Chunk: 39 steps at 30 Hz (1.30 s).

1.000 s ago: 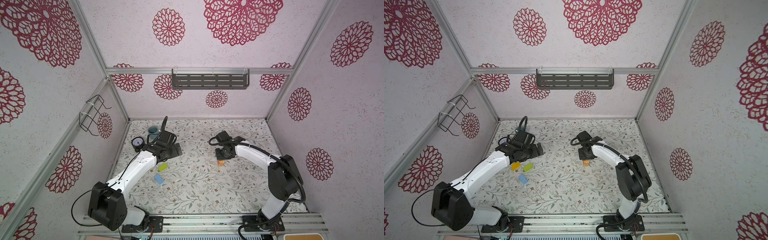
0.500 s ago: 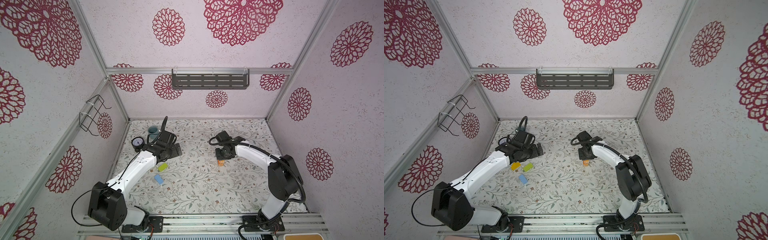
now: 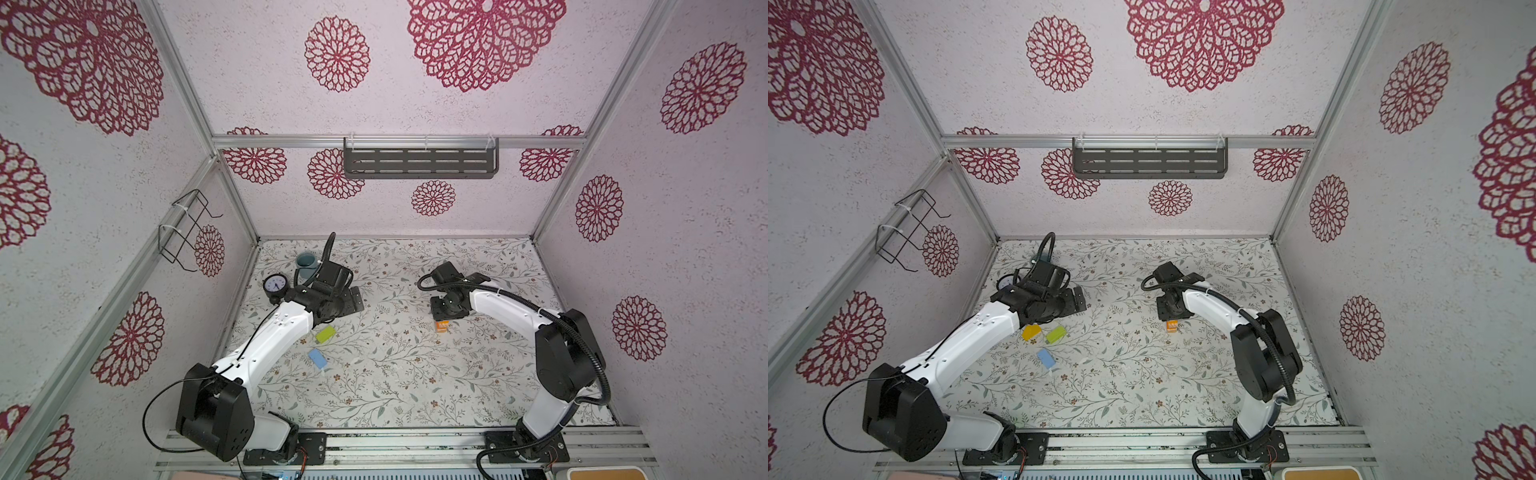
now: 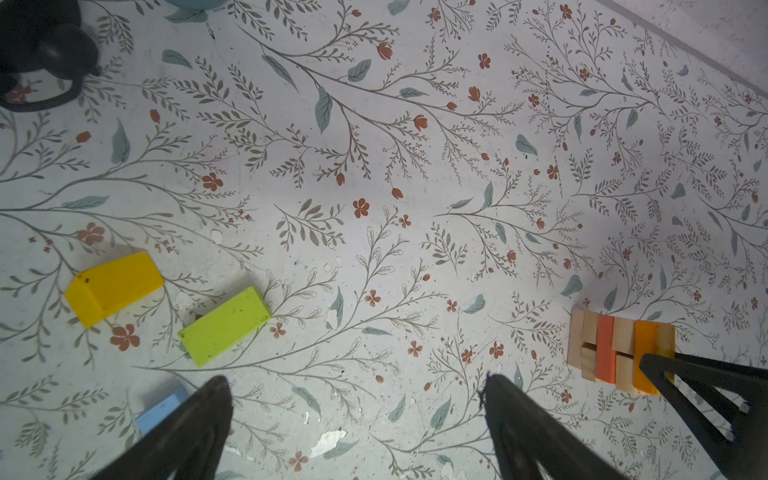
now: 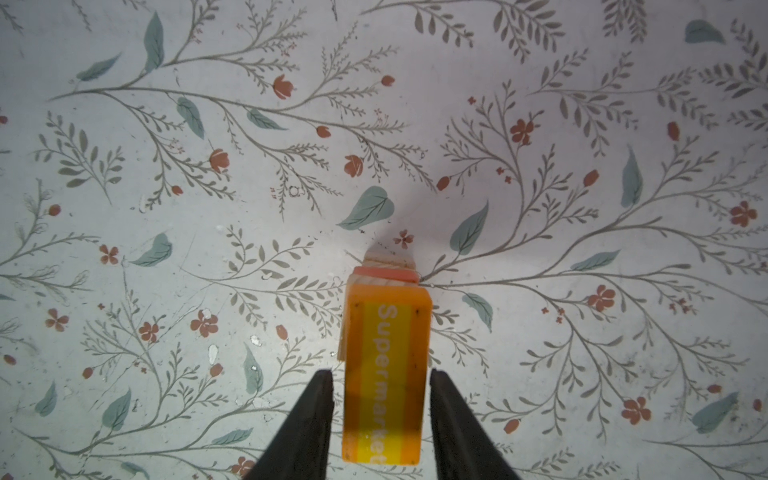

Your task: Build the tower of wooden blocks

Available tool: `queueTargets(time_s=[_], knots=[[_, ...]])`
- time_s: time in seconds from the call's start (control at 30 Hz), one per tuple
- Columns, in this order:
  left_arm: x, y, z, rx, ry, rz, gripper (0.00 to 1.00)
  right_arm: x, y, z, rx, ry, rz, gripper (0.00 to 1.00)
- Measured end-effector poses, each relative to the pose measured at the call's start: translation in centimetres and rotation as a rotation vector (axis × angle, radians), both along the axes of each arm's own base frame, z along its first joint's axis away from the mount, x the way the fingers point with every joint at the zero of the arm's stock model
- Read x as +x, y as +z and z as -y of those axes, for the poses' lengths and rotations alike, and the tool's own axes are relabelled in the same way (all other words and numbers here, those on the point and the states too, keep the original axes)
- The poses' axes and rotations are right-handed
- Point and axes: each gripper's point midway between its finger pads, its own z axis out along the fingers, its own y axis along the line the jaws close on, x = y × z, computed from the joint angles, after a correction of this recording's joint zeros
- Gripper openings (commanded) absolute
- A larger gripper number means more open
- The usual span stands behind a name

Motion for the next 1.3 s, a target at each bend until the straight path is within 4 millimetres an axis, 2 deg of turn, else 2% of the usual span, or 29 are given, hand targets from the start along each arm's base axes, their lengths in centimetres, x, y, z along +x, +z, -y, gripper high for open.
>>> queueTargets(time_s=[0.13,0.33,1.13,1.2,1.3], knots=[[0.0,0.0,-0.1,0.003,0.003,0.001,0.97,0.0,-0.3,0.0,-0.004,0.002,-0.007,0.53],[0.0,0.0,-0.1,0.006,0.004,0.002,0.97,-0.1,-1.1,-0.1,-0.006,0.003,-0.022,0.52],[0.0,0.0,-0.3,0.015,0.007,0.001,0.97,-0.2,-2.1,-0.2,-0.010,0.000,-0.042,0.37],[0.0,0.0,-0.3,0.015,0.005,0.001,0.97,-0.2,-2.1,-0.2,-0.010,0.000,-0.041,0.37],[0.0,0.0,-0.3,0.016,0.005,0.000,0.97,-0.2,-2.1,-0.2,-0.011,0.000,-0.041,0.44]])
